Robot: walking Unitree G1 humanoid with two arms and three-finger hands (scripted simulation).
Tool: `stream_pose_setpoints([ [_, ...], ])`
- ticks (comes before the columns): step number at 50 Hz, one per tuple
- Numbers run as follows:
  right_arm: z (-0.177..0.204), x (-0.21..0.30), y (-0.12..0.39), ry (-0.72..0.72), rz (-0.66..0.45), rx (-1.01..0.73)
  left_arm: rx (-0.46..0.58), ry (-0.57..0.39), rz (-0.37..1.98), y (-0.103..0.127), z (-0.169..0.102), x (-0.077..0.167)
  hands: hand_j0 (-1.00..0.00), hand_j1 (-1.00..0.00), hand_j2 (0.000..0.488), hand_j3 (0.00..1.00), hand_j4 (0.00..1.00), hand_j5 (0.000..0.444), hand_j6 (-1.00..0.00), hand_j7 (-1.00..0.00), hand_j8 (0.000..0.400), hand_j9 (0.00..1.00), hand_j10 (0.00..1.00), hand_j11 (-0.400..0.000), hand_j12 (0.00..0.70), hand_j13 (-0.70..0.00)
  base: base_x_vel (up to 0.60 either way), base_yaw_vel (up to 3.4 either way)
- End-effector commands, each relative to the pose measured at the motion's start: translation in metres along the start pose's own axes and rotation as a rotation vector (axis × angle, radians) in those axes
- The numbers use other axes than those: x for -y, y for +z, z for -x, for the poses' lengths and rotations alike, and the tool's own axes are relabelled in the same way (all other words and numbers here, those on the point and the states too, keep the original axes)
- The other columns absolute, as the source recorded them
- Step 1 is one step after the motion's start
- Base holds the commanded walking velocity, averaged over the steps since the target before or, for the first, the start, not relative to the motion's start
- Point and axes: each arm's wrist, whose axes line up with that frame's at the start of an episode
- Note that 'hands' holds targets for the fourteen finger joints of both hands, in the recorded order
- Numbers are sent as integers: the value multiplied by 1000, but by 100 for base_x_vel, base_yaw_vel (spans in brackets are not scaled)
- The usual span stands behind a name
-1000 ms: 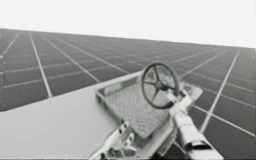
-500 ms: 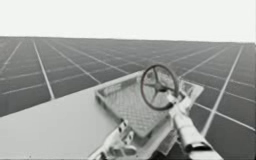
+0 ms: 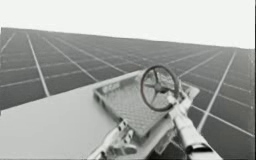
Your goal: Pick up and drop off the object
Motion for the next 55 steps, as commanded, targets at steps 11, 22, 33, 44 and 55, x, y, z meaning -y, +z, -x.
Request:
stream_pose_setpoints([
  [11,6,-11,16,39,-21,55,39,-89,7,5,-6,10,0,0,0,1000,1000,0,0,0,0,1000,1000,-400,0,-700,26,-133],
  [22,6,-11,16,39,-21,55,39,-89,7,5,-6,10,0,0,0,1000,1000,0,0,0,0,1000,1000,-400,0,-700,25,-136],
  [33,6,-11,16,39,-21,55,39,-89,7,5,-6,10,0,0,0,1000,1000,0,0,0,0,1000,1000,-400,0,-700,26,-134],
  [44,6,-11,16,39,-21,55,39,-89,7,5,-6,10,0,0,0,1000,1000,0,0,0,0,1000,1000,-400,0,-700,25,-137],
  [55,6,-11,16,39,-21,55,39,-89,7,5,-6,10,0,0,0,1000,1000,0,0,0,0,1000,1000,-400,0,-700,25,-136],
])
